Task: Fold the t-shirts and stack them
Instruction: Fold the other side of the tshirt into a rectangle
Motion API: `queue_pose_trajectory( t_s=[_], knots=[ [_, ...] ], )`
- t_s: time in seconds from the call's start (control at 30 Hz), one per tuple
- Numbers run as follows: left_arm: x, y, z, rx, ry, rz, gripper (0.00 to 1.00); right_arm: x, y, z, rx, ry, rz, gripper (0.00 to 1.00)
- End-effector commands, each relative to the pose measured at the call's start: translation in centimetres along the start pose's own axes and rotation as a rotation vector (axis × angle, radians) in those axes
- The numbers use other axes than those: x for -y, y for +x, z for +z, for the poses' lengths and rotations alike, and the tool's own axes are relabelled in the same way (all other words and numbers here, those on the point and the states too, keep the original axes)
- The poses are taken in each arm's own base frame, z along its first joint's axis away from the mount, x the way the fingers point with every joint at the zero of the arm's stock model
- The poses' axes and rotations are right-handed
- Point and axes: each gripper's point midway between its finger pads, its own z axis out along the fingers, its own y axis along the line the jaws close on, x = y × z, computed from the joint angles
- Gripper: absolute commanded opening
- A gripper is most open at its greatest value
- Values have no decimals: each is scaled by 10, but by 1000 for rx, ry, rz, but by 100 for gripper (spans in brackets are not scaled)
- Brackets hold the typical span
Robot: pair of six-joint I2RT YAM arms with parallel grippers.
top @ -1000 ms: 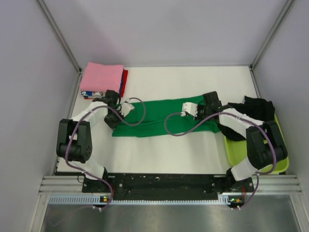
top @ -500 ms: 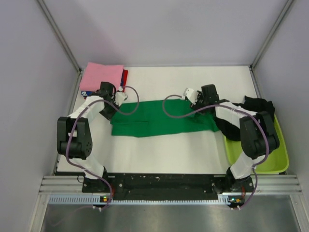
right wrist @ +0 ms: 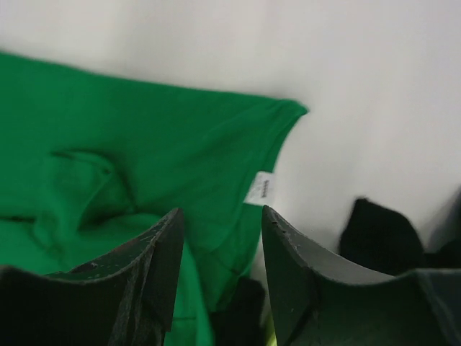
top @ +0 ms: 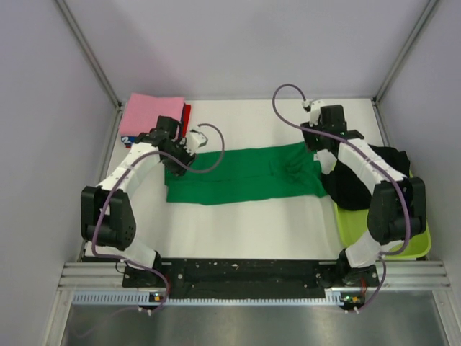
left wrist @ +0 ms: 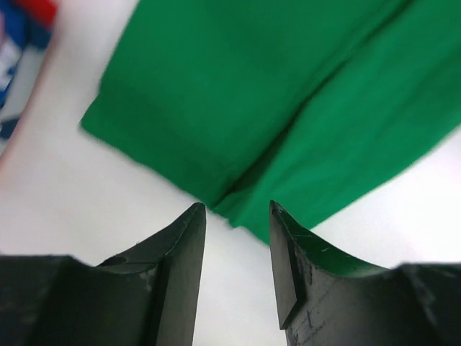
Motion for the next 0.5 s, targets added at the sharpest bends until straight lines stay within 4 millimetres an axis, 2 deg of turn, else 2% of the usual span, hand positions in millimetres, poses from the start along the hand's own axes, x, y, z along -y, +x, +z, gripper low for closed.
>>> queue_pose_trajectory(
  t_s=[0.0,0.1,0.2,0.3,0.47],
  knots=[
    [70,-62,-16,197,255,140,46,-60,20,-37,-28,-311,62,46],
    [100,-108,-20,273,361,157,46,-94,22,-43,0,-470,-40,47],
    [106,-138,-19,308,383,126,47,-114,29,-30,-33,-470,-87,53],
    [101,-140,-7,292,364,88,48,-124,43,-13,-109,-429,-109,56],
    [100,-114,11,211,330,88,49,-113,66,6,-205,-337,-96,49]
  ],
)
